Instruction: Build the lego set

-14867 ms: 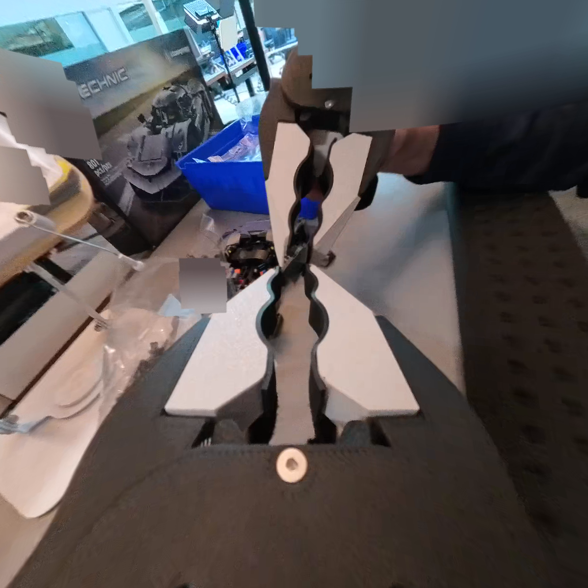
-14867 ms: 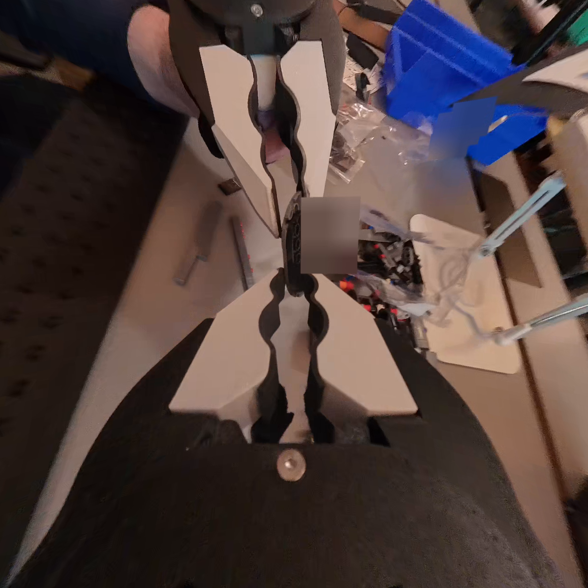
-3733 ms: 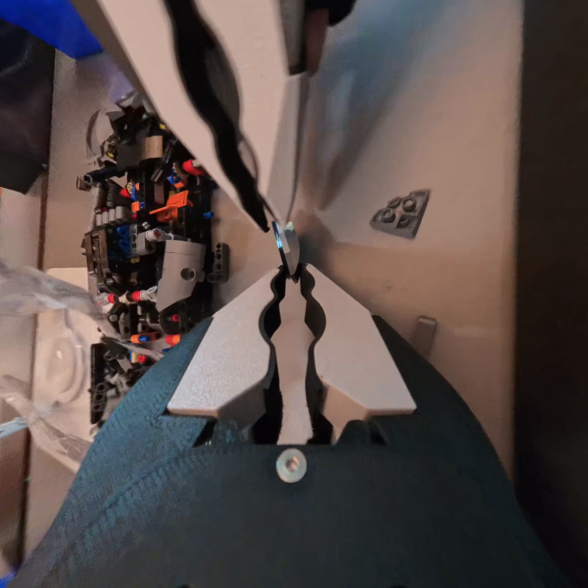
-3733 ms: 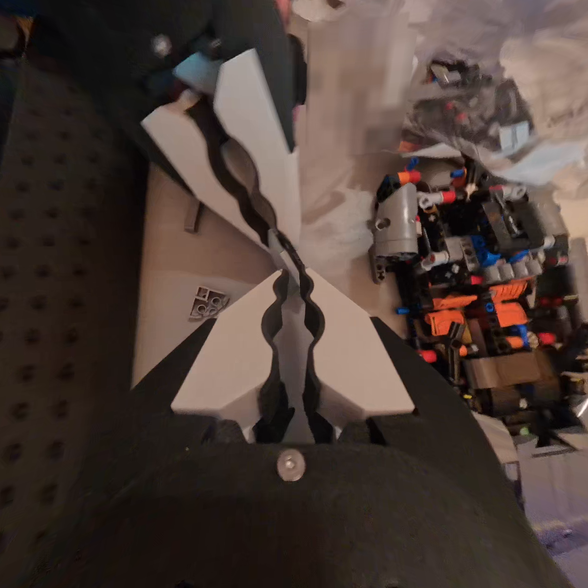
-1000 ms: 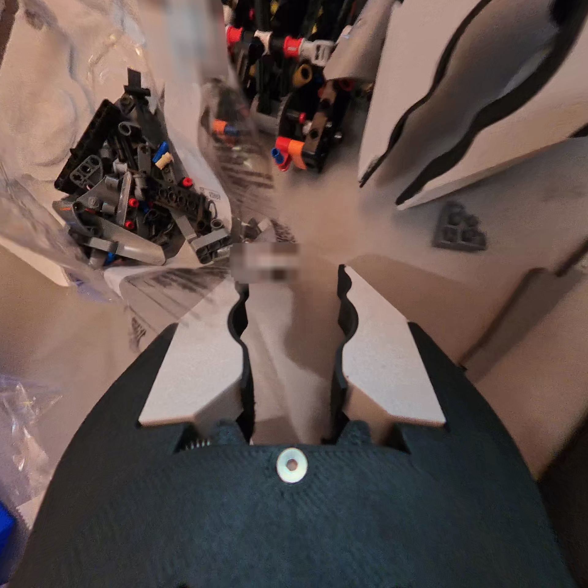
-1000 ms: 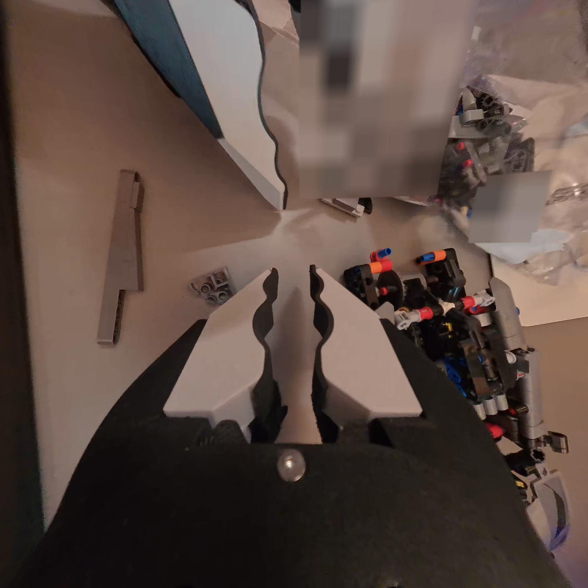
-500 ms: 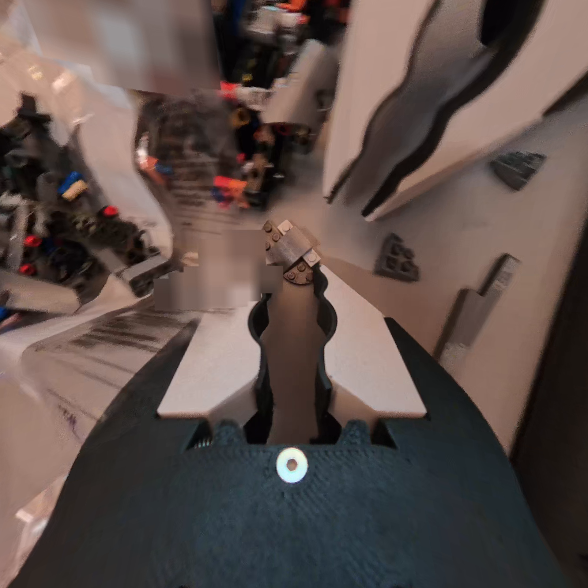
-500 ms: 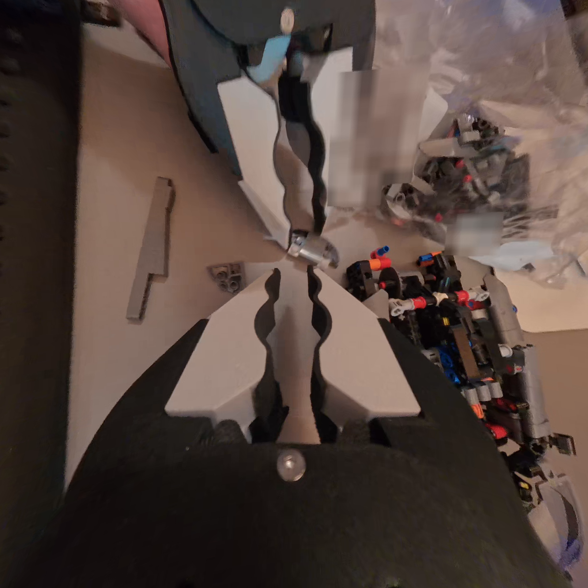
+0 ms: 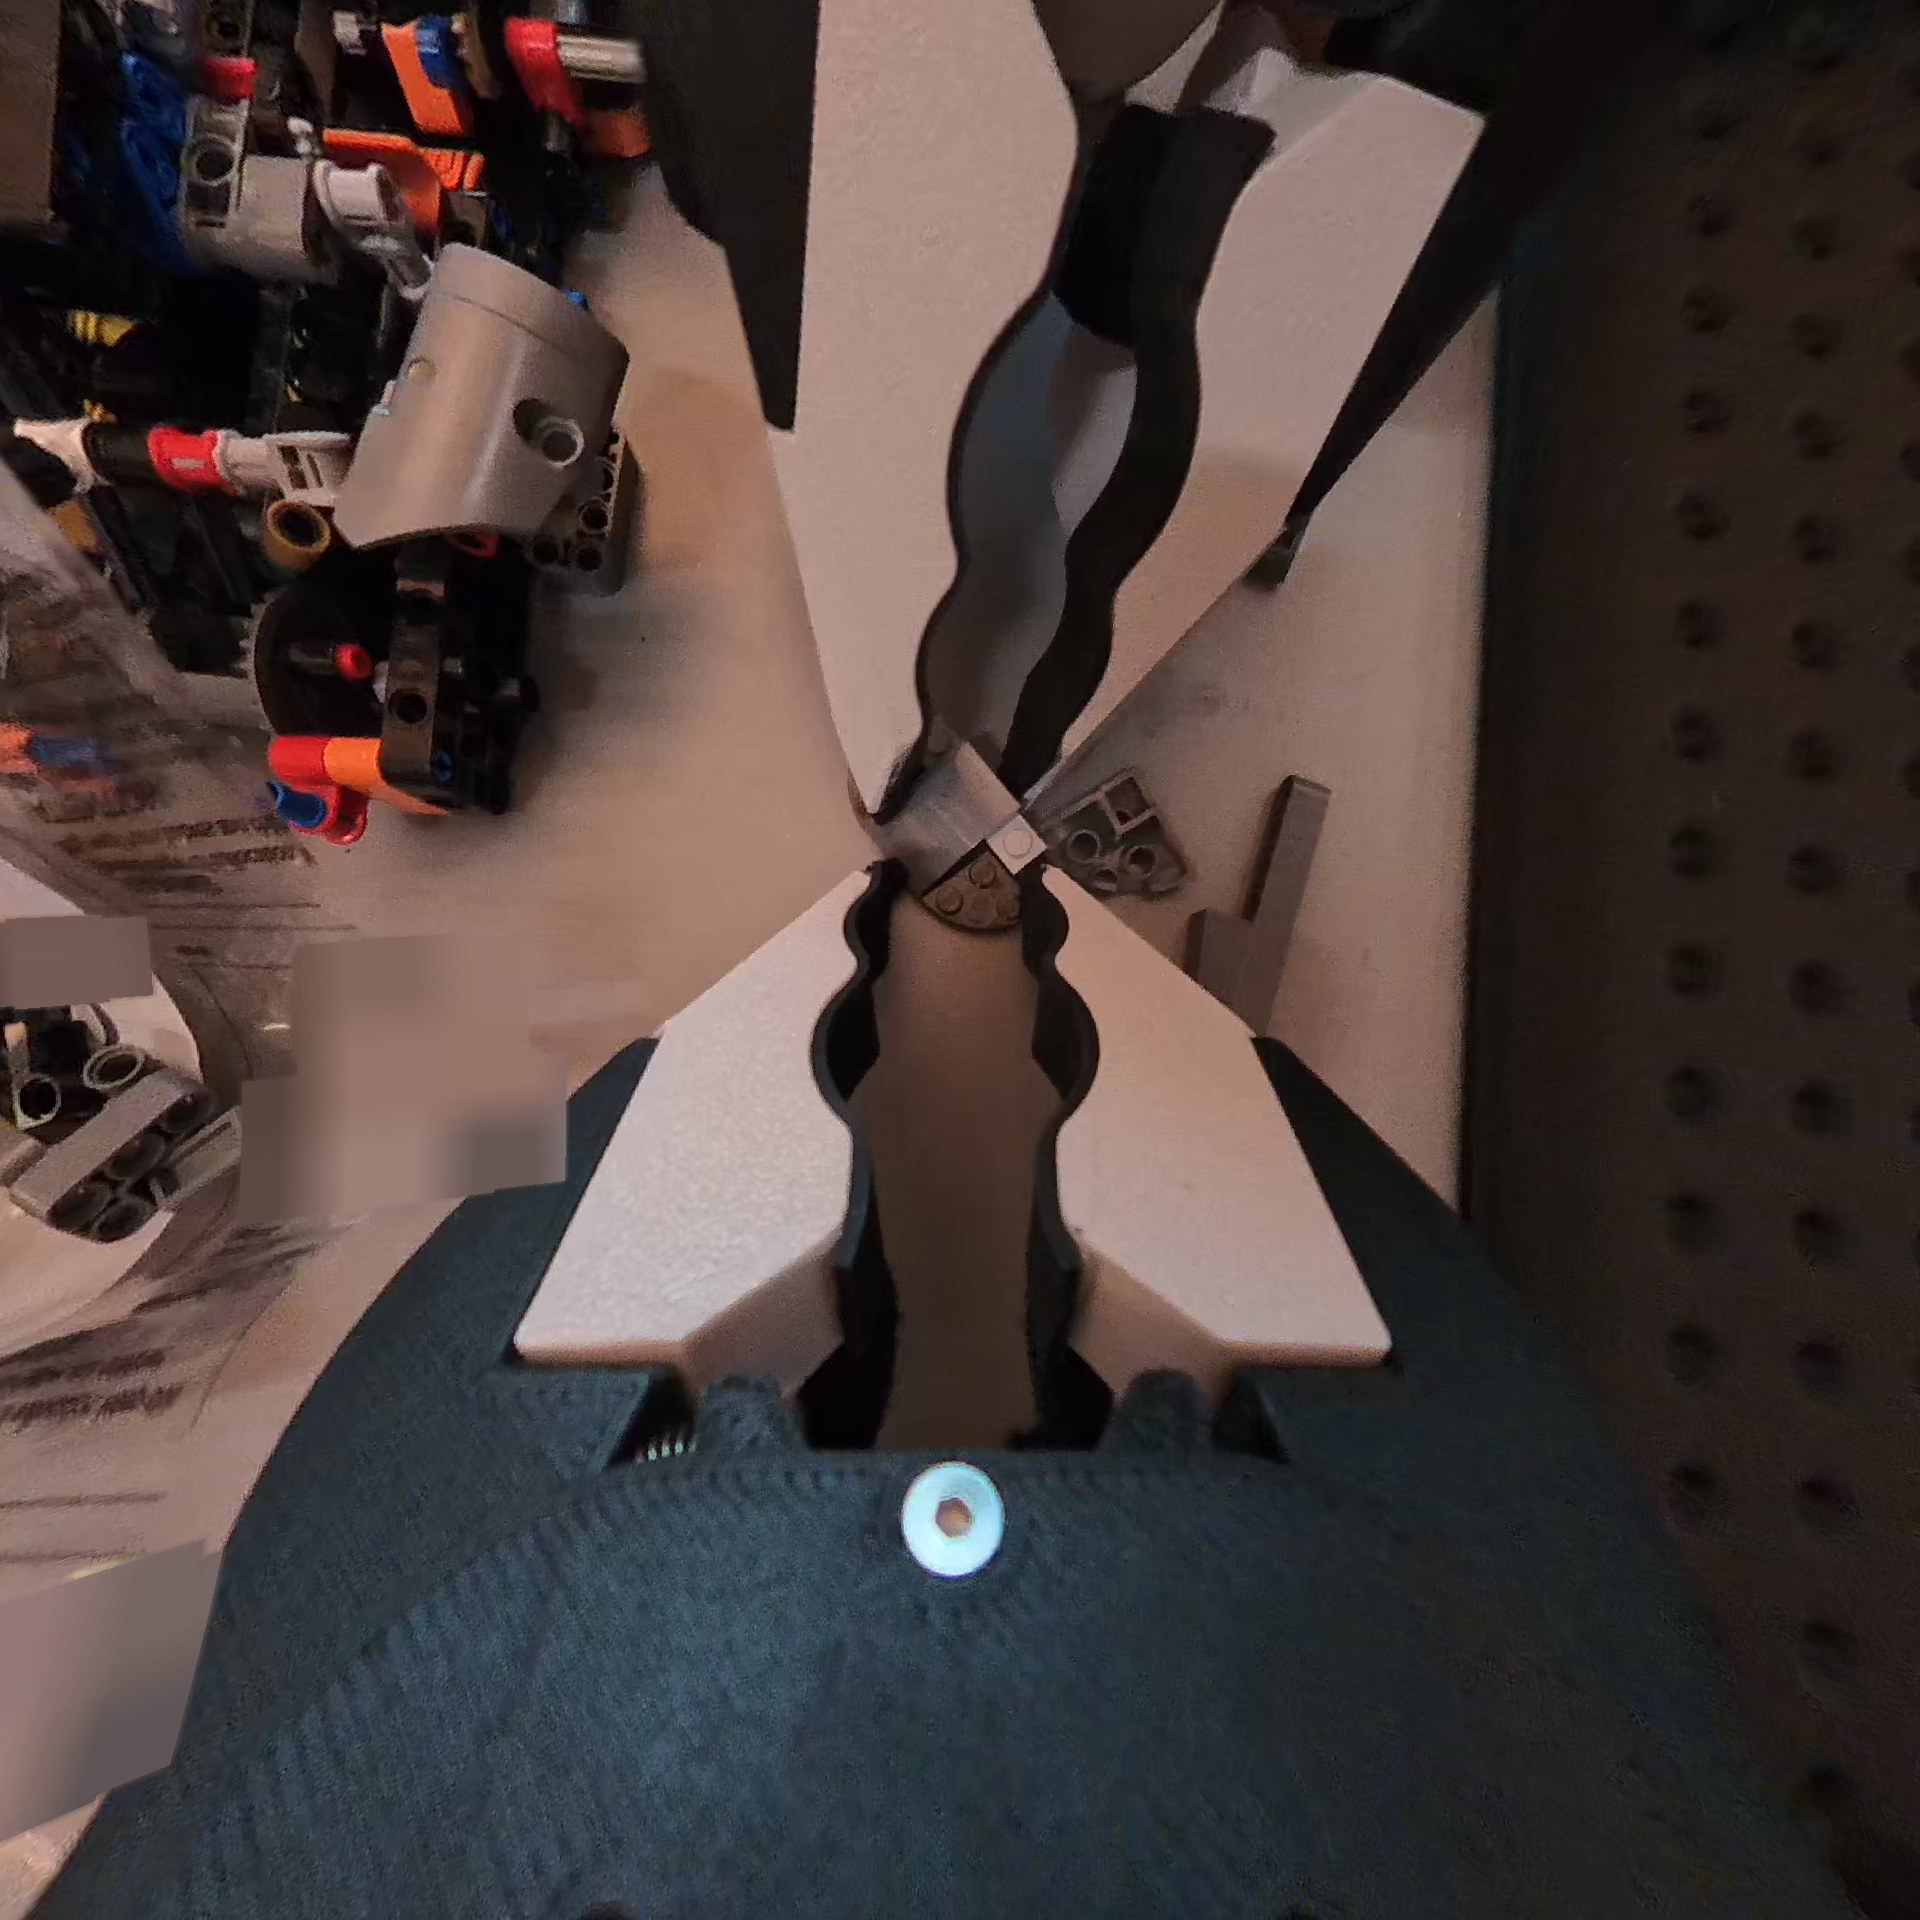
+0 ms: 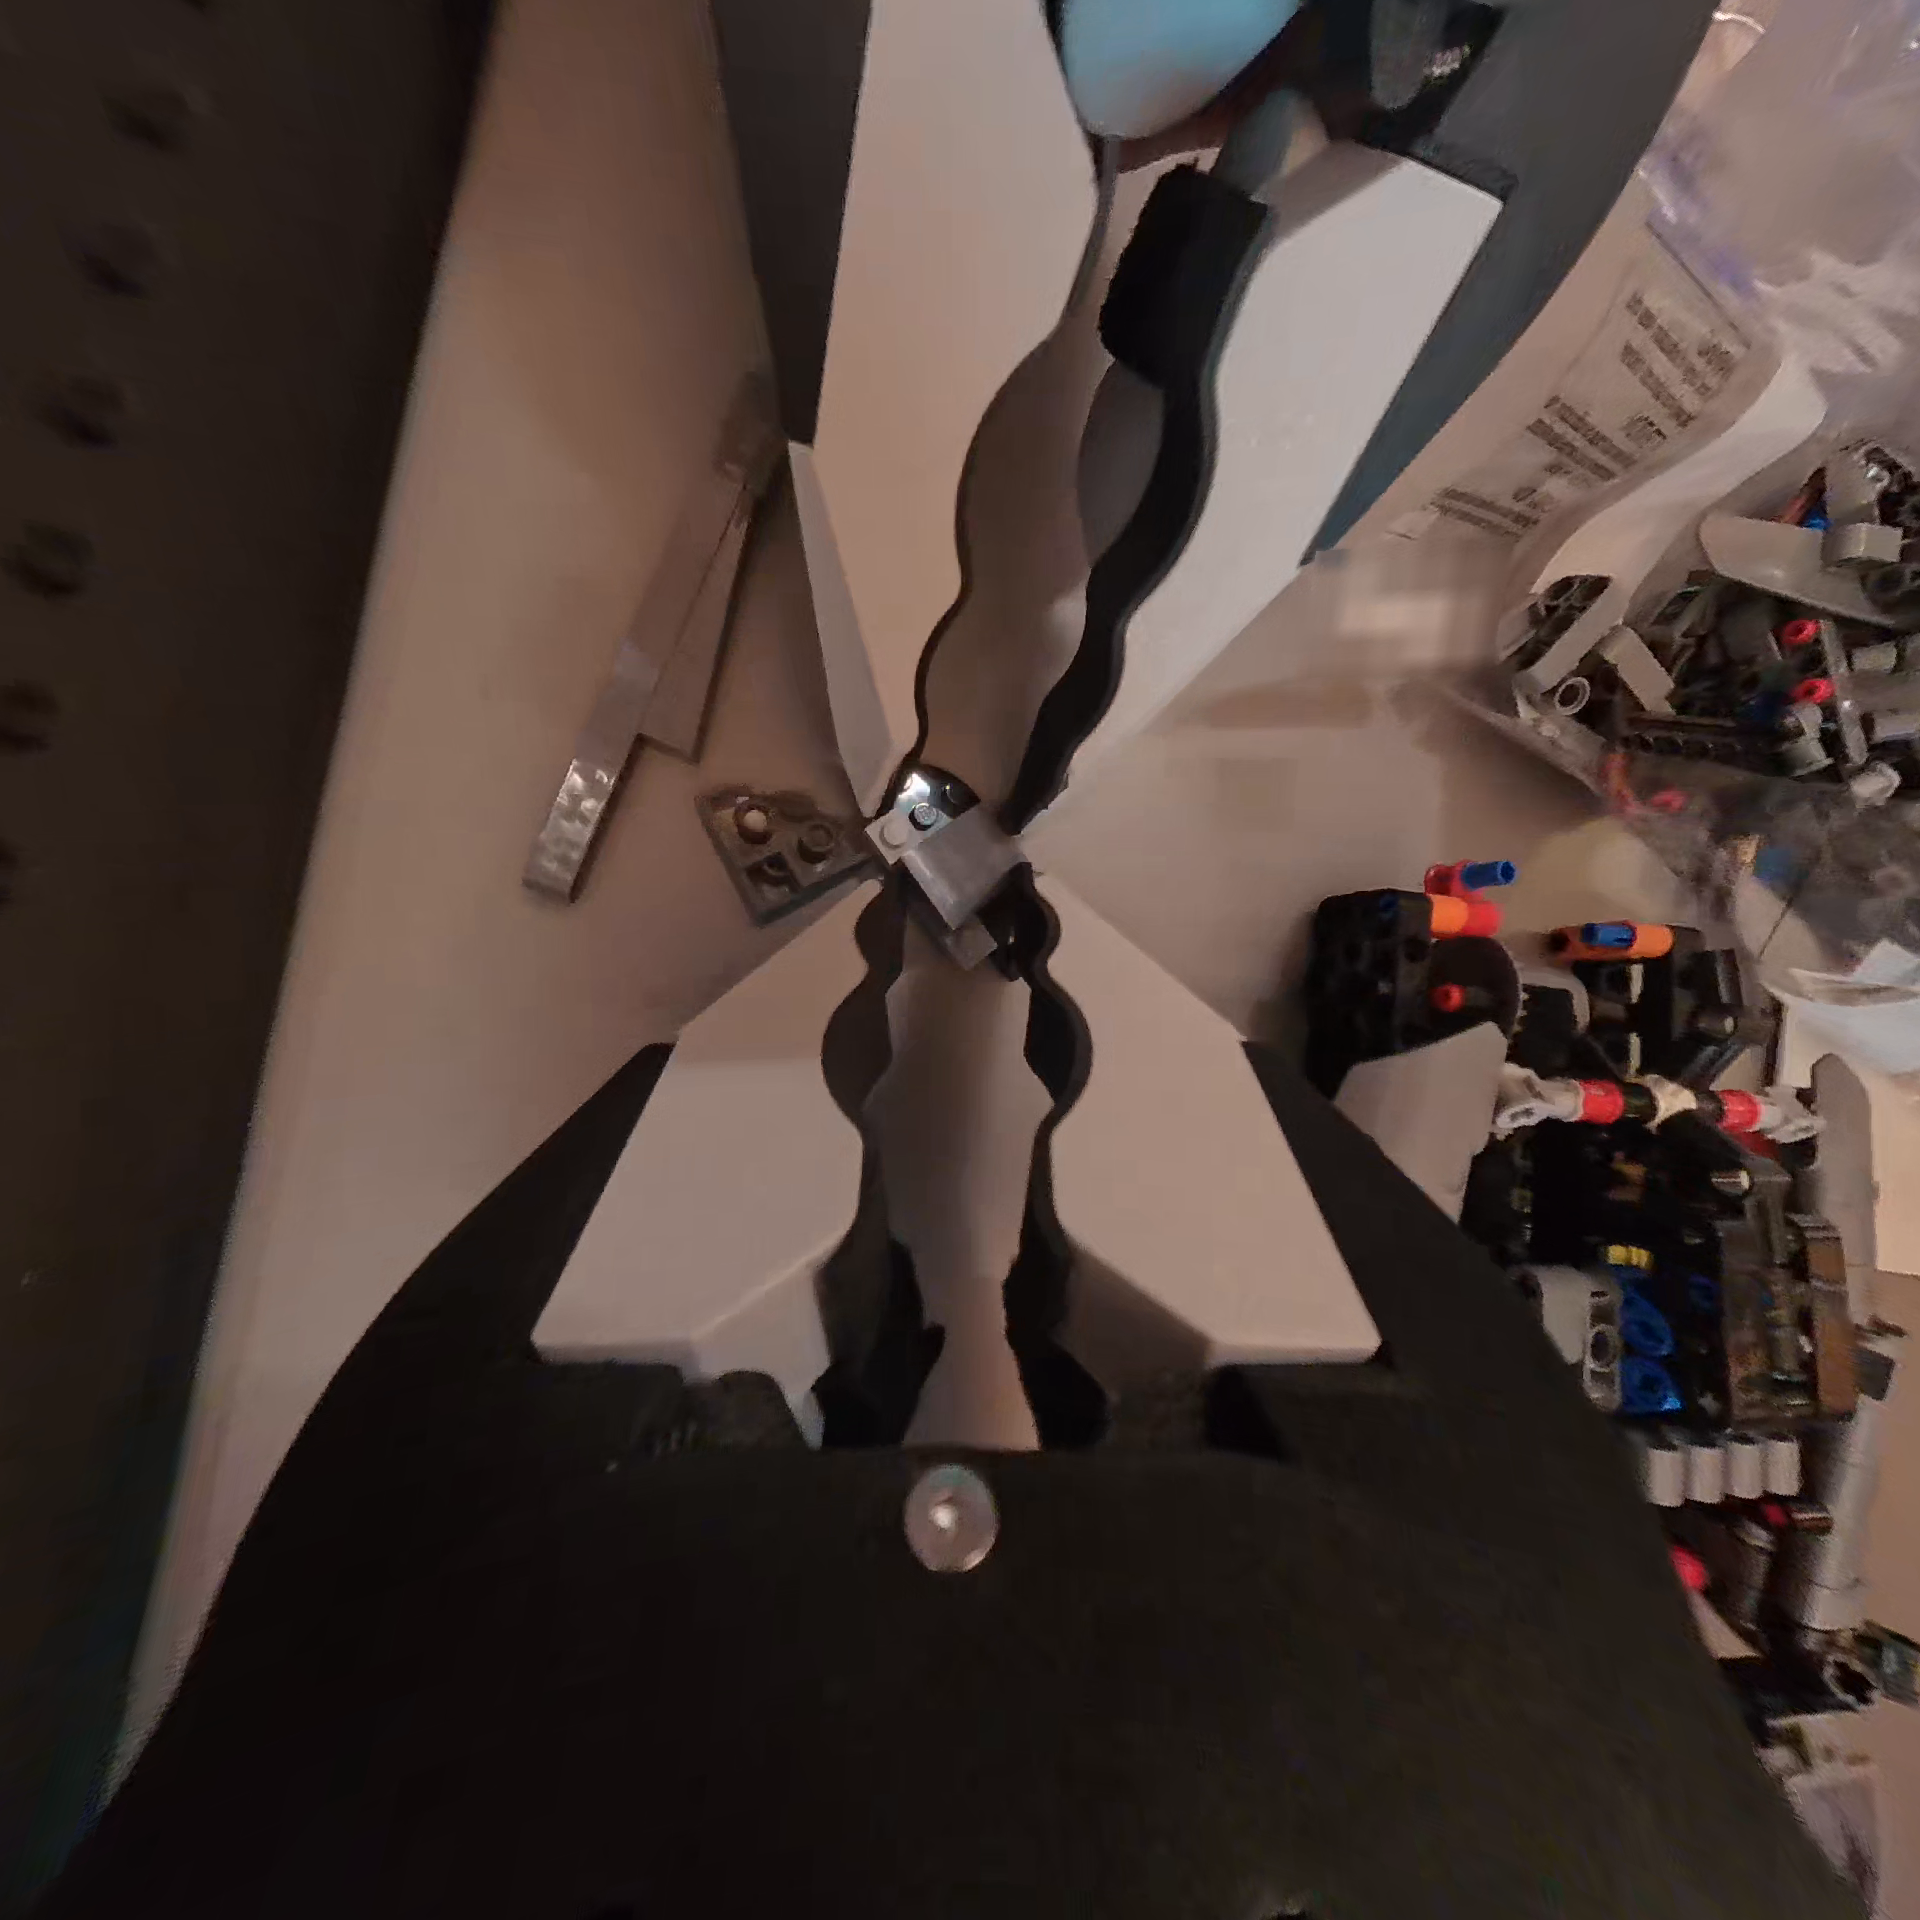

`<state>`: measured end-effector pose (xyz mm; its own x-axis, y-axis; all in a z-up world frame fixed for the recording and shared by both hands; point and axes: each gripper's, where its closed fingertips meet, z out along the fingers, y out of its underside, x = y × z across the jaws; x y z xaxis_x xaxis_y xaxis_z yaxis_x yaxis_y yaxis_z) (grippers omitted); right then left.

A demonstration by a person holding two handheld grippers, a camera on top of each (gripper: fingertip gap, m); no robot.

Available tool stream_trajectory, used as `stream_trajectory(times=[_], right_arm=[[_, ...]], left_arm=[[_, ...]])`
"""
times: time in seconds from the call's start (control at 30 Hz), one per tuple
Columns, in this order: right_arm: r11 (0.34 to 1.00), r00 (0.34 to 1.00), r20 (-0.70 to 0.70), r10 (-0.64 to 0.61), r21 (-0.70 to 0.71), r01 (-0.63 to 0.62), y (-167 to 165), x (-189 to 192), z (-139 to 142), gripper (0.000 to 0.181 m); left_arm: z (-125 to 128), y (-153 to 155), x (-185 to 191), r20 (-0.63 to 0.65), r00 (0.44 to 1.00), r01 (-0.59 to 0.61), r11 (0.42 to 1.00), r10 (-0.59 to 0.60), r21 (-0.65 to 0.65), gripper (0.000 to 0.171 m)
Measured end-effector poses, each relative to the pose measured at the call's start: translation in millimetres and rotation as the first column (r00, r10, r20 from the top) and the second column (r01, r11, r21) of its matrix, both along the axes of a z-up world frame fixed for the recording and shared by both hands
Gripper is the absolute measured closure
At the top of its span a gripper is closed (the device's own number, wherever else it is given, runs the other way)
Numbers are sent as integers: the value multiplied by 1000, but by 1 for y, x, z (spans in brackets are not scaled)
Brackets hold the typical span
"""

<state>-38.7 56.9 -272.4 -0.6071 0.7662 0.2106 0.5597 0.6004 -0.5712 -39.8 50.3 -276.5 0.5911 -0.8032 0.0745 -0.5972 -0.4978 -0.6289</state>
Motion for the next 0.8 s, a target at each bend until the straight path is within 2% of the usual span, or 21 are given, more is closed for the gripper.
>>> stream_trajectory(times=[0.1,0.2,0.27,0.3,0.43,0.5,0.53,0.63,0.7,0.8], right_arm=[[986,998,30,-51,-154,55,0,0,6,165],[960,994,64,-93,-259,107,3,1,10,169],[928,989,97,-111,-347,138,2,2,11,169],[915,986,108,-125,-372,157,3,1,11,169],[888,980,119,-156,-418,192,8,0,13,170],[911,990,58,-132,-386,144,6,-1,18,171],[930,994,7,-112,-351,108,4,-2,23,170],[986,995,-84,-62,-160,48,4,-4,26,167],[996,995,-91,-32,-85,24,1,-4,21,173],[999,995,-100,10,-32,-13,-5,-4,19,174]], left_arm=[[1,-1,-1,11,1000,1,1000,-1,5,146],[0,-1,-1,-24,999,24,999,-23,35,133],[-1,2,-1,-86,996,46,995,-39,91,136],[0,3,1,-96,995,50,993,-40,109,146],[-1,7,2,-118,992,59,989,-43,132,155],[-1,8,0,-110,994,39,992,-26,118,160],[1,8,0,-98,995,38,993,-27,116,169],[4,6,2,-81,996,41,993,-32,111,169],[2,5,2,-87,996,32,996,-24,86,169],[1,2,6,-79,996,55,996,-49,74,169]])
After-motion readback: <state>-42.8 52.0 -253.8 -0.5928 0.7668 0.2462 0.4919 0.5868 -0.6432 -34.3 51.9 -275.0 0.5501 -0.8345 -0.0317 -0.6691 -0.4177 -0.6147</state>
